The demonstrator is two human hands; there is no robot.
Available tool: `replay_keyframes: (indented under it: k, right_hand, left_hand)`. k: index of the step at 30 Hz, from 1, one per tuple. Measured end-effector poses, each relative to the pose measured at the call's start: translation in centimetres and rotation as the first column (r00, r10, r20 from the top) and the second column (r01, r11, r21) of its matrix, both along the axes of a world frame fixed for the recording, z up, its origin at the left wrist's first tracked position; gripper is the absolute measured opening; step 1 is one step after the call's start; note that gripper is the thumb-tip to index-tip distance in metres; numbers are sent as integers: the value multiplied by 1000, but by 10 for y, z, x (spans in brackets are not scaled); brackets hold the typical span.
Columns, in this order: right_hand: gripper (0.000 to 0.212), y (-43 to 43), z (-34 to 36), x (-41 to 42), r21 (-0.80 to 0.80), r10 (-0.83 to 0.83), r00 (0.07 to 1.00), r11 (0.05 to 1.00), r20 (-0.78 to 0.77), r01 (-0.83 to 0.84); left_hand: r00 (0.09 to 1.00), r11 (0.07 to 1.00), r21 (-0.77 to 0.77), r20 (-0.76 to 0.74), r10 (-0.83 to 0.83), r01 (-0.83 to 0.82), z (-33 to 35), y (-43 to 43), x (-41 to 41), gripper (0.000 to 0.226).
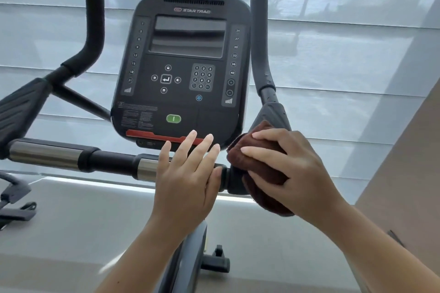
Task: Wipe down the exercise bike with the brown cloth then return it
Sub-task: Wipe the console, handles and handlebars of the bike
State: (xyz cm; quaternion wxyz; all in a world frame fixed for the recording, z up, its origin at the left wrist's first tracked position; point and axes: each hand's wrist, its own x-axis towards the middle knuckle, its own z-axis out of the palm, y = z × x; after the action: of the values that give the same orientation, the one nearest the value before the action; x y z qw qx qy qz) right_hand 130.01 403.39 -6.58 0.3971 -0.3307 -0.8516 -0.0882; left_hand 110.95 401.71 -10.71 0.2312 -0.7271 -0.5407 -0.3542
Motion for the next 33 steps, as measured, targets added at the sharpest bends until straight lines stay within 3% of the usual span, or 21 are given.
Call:
replay_keyframes:
  k: [5, 11, 17, 23, 28, 33]
  right_hand:
    - [30, 30, 27, 8, -137, -80, 994, 988, -70, 70]
    - [26, -12, -12, -7, 14, -47, 994, 999, -94, 49]
    - [30, 31, 28, -3, -122, -237, 959, 968, -157, 219]
    - [26, -17, -11, -18, 33, -149, 986, 988, -77, 151]
    - [30, 23, 26, -4, -114, -289, 944, 955, -162, 273]
    - [26, -25, -16, -30, 14, -178, 975, 983, -135, 181]
  left_hand:
    - [999, 999, 3, -3, -36, 36, 0, -1, -2, 38]
    - [992, 992, -2, 9, -127, 127, -3, -4, -7, 37]
    - [974, 976, 1, 69, -217, 217, -6, -6, -14, 33]
    - [958, 970, -16, 166, -236, 242, -5, -6, -14, 35]
    - [946, 961, -98, 226, -233, 260, 4, -12, -15, 36]
    - [940, 961, -115, 262, -216, 253, 9, -13, -11, 28]
